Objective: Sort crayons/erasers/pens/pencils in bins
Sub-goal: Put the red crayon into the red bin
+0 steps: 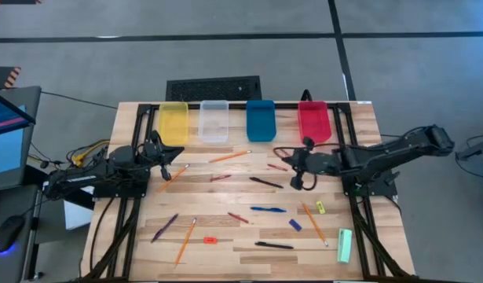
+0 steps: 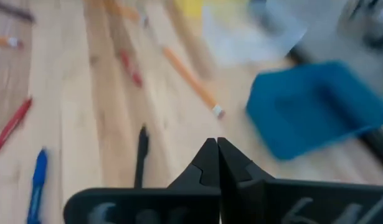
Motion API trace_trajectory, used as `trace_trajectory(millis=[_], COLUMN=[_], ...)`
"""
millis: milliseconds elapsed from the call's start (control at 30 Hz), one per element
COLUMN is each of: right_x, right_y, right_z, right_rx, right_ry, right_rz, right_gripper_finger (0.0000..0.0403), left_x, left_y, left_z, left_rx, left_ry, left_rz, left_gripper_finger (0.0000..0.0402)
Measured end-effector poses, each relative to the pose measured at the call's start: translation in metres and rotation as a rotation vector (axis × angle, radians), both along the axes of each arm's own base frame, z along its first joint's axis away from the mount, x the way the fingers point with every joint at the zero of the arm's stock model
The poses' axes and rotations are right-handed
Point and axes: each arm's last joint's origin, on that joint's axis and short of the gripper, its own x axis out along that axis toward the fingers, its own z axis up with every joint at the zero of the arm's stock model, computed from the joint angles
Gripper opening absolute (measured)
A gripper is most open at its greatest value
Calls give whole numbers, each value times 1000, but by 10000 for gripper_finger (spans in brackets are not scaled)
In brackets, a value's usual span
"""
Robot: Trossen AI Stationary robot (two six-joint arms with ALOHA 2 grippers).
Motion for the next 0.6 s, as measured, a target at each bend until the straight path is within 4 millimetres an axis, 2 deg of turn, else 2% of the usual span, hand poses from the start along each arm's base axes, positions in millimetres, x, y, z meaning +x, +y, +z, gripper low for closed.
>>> trace_trajectory(millis=[267, 467, 600], right_x=[34, 49, 59], right_y=[-2, -19, -32], right_z=[-17, -37, -46], right_rx=[162, 233, 260], right_ry=[236, 395, 470], right_rz=[62, -37, -79], right_gripper_finger=[7, 28, 56], left_x=[0, 0, 0], left_y=[0, 0, 0], left_z=[0, 0, 0], left_rx=[0, 0, 0], left_ry=[1, 1, 0], left_rz=[0, 0, 0], left_gripper_finger=[0, 0, 0])
